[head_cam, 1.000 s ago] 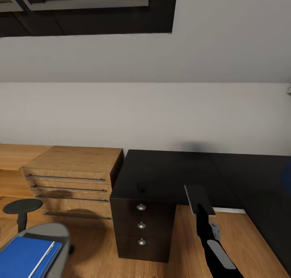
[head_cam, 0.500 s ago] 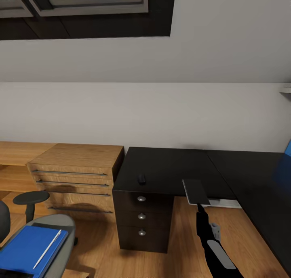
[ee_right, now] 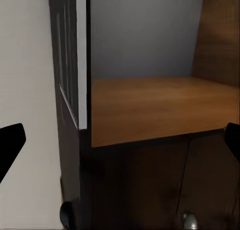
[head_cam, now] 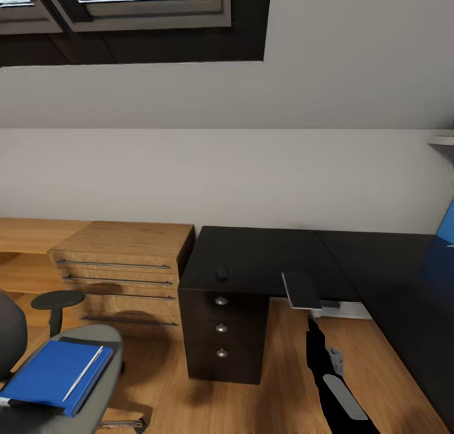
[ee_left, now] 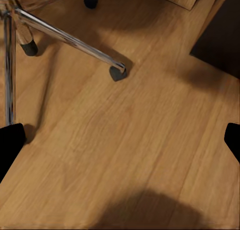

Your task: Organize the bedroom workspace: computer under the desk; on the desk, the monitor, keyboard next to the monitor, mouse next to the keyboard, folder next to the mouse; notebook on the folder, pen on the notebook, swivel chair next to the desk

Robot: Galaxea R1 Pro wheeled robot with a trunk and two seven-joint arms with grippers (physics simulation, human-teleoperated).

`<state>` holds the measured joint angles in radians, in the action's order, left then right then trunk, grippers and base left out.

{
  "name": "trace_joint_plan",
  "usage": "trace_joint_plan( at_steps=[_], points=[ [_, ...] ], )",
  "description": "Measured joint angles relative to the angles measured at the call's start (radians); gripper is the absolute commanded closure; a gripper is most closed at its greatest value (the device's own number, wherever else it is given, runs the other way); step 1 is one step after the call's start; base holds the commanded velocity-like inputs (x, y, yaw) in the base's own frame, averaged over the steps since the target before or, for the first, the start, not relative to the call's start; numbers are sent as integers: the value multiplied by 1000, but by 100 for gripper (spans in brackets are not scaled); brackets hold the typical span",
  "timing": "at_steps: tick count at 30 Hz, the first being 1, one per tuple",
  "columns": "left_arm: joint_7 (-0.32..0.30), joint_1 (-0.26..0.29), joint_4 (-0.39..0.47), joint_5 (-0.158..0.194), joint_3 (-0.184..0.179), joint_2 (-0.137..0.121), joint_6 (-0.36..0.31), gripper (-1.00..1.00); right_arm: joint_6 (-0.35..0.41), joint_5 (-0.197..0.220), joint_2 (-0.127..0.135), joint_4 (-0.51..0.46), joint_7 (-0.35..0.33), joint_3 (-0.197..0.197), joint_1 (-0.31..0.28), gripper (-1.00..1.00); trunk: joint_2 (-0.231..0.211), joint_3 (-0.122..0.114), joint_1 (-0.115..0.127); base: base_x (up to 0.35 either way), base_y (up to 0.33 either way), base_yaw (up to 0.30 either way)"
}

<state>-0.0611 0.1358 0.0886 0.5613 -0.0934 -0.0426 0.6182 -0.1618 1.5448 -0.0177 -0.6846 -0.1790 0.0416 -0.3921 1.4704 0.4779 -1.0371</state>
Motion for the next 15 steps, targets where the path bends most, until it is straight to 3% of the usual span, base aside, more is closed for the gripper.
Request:
trace_joint_plan(
  at_steps=[6, 11, 15],
  points=[
    [0, 0, 0, 0, 0, 0, 0, -100, 2, -1, 0, 2, 0, -1, 0, -100, 0, 0, 0, -221, 0, 0],
    [0, 0, 0, 0, 0, 0, 0, -100, 3, -3, 0, 17, 0, -3, 0, -100, 0, 0, 0, -70, 0, 0],
    [0, 0, 0, 0, 0, 0, 0, -100, 2, -34, 0, 48, 1, -11, 0, -100, 0, 0, 0, -21, 0, 0]
  ],
)
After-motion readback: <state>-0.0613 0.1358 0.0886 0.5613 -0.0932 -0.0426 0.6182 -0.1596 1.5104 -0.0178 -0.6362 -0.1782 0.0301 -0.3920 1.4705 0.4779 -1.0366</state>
